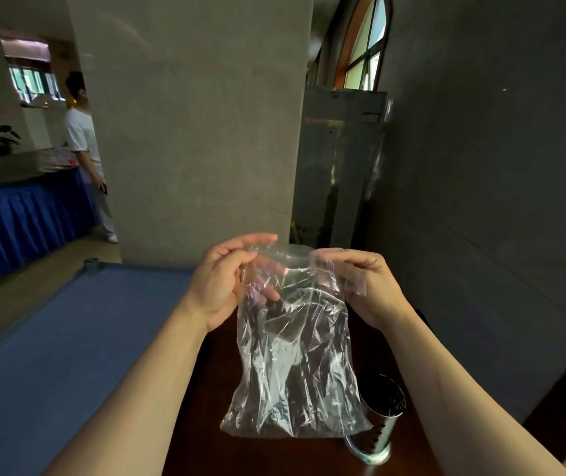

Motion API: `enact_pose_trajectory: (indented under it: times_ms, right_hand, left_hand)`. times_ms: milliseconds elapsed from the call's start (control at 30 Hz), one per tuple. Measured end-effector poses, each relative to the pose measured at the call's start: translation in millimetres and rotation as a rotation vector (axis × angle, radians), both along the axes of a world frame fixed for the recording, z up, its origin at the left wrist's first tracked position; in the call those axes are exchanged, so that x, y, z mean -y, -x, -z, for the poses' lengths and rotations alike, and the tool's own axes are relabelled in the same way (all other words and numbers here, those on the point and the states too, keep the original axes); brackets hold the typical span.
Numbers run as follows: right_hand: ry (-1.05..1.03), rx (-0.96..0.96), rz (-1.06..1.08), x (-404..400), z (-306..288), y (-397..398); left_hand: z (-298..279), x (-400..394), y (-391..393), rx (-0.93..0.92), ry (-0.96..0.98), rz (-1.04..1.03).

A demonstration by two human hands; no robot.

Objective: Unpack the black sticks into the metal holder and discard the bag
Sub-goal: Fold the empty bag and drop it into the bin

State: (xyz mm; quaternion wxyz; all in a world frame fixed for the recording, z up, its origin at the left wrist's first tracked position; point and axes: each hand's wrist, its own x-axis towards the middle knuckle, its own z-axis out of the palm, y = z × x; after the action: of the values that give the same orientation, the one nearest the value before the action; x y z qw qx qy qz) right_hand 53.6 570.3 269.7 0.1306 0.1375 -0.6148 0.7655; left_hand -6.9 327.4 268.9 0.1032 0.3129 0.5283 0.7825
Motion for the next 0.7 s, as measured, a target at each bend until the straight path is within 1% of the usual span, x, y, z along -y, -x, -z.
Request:
enact_pose_trajectory:
  times_ms: [67,133,200,233,267,333,400,467,567,700]
  right_hand:
    - [0.079,-0.002,-0.073,-2,0,-5]
    - [0.24,0.023,-0.204,-7,5,-9]
    - [0.372,0.103,-0.275,-11,12,-13]
    - [0.381,0.172,-0.275,-11,15,-13]
    - [0.344,0.255,-0.257,-10,17,-15]
    - [0.185,0.408,-0.217,-3,17,-19]
    - [0.016,0.47,-0.224,4,16,-22]
    - [-0.077,0.469,-0.237,8,16,-24]
    - [-0.145,0.462,-0.195,10,17,-25]
    - [-0.151,0.4,-0.158,13,16,-24]
  left_hand:
    - [1,-1,-1,0.018,-0.036,-0.001]
    - [4,-1,0,0.006,-0.062,-0.034]
    - [4,-1,2,-0.011,-0.053,-0.072]
    - [4,-1,3,-0.011,-0.039,-0.091]
    - [3,-2,4,-0.016,-0.016,-0.112]
    - [0,-4,5,-0.062,0.065,-0.158]
    - [-1,-5,4,-0.128,0.146,-0.184]
    - [1,-6,4,-0.168,0.194,-0.202]
    - [-2,-8,0,-0.161,0.191,-0.237]
    - [-9,-10,1,-0.182,0.146,-0.246]
